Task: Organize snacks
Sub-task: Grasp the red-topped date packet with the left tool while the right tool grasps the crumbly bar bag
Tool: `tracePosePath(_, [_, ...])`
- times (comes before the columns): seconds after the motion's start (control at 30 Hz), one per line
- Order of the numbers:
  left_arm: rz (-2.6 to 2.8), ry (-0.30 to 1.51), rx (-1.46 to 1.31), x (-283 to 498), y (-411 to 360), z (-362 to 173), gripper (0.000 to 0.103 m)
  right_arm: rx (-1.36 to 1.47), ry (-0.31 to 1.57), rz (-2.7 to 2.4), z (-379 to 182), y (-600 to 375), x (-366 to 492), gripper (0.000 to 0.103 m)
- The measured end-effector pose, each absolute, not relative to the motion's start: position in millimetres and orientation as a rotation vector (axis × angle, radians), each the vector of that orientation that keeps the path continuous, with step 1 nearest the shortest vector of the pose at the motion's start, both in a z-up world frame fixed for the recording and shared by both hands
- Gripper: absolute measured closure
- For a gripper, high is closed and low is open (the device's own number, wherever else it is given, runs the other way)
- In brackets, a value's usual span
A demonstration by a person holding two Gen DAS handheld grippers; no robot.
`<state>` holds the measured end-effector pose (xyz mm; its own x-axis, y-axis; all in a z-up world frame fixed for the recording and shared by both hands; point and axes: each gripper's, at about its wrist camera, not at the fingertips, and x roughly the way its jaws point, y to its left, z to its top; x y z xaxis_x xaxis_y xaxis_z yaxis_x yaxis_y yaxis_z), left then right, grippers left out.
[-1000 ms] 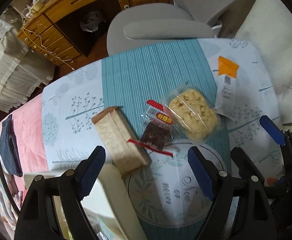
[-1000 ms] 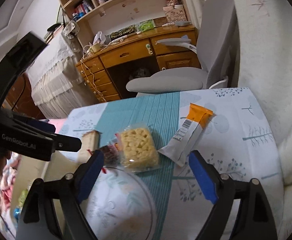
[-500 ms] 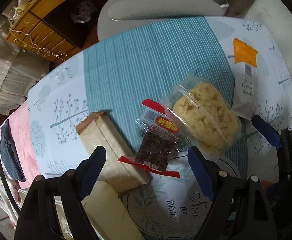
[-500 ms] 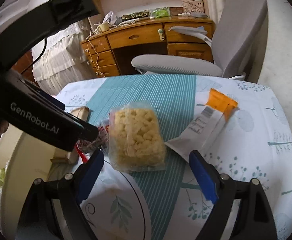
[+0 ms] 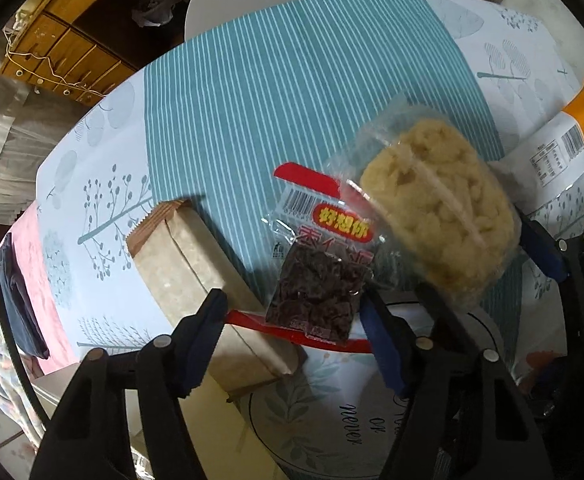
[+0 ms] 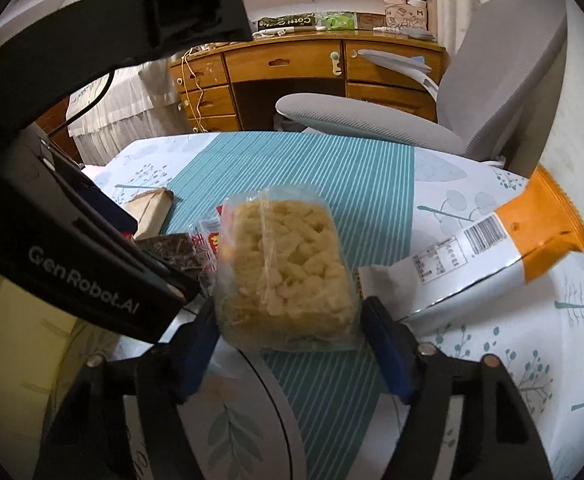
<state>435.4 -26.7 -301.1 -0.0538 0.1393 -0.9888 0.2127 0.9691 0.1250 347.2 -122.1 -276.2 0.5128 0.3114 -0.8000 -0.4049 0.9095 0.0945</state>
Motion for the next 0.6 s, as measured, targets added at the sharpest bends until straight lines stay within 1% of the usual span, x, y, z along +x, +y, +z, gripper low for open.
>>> tracePosePath(0.07, [-0.064, 1.623, 0.278, 435, -27, -301, 0.037, -0.111, 0.94, 0.431, -276, -122, 347, 0.039])
tracePosePath(0.13, [-0.058, 1.616, 0.28, 434, -26, -301, 0.04, -0.111, 0.939, 0.423, -276, -122, 347, 0.042])
tracePosePath(0.2, [-0.056, 1.609, 0.275, 434, -25, -299, 0.043, -0.106, 0.944, 0.424, -276, -124, 347, 0.043])
tracePosePath(0.6, [-0.022, 1.609, 0.198, 435, -14, -294, 0.047, -0.097, 1.036, 0.381, -264, -138, 336, 0.045])
